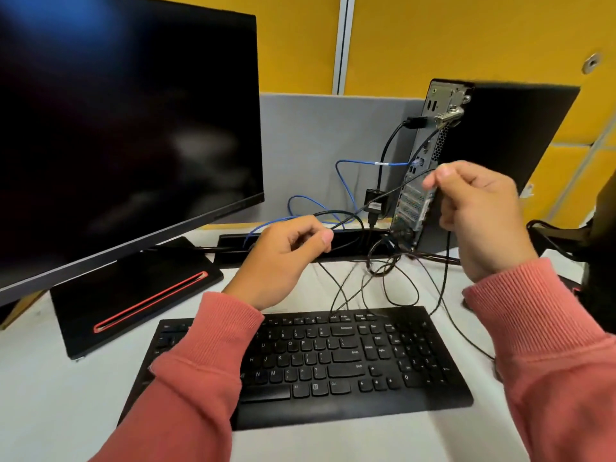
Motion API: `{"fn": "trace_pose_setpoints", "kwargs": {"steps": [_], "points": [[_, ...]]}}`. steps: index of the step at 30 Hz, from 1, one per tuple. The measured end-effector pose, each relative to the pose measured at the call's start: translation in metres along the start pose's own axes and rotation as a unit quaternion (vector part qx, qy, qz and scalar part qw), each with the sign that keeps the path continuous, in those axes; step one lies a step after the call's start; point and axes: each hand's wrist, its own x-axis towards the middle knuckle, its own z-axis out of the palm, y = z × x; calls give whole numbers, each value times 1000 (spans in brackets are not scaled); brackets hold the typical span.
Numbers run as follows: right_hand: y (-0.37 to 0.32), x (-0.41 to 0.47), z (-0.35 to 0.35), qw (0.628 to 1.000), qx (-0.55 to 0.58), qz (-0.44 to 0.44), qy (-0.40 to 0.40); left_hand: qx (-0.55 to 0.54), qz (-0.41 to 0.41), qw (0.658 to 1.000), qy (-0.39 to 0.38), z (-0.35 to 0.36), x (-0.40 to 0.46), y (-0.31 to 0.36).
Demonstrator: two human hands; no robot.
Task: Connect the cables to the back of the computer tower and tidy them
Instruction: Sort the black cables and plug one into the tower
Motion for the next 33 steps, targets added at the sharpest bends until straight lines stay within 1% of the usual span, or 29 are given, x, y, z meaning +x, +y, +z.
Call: {"fn": "trace_pose_setpoints", "kwargs": {"steps": [2,3,6,10,14,18,19,21,22,23,24,25,26,27,28,30,31,33], "points": [[1,8,0,995,29,-1,90,12,-9,1000,-22,6,9,-4],[2,10,0,992,37,-9,123,20,-7,999,-26,8,13,-4],[1,14,-6,981,65,-34,181,32,32,999,1,8,29,17],[-4,22,-19,979,42,-35,199,50,127,990,33,5,55,69],[-18,21,-26,978,32,-51,199,53,172,982,62,0,80,98],[-31,20,-24,988,-7,-41,146,73,190,978,49,2,85,108],[-34,17,-24,988,-42,-47,140,80,191,978,39,4,83,108],[-41,5,-19,977,-157,-90,114,96,188,977,19,10,80,108],[-44,-2,-12,966,-213,-122,75,108,187,976,8,13,78,110],[-43,-7,-6,960,-237,-148,15,119,187,975,-5,16,76,111],[-39,-9,0,961,-214,-164,-64,127,192,973,-18,16,75,112],[-34,-12,6,965,-144,-163,-144,137,199,970,-34,15,74,113],[-28,-14,9,968,-72,-144,-193,154,205,965,-53,13,72,115],[-24,-15,9,971,-9,-119,-205,174,205,960,-74,9,70,115],[-21,-16,8,975,10,-99,-198,190,198,957,-97,4,67,114],[-18,-17,5,979,-10,-100,-178,201,187,952,-133,-5,60,110],[-17,-16,5,978,-34,-112,-170,206,184,952,-135,-8,56,106],[-14,-12,7,980,-83,-121,-138,219,163,956,-109,-11,52,94]]}}
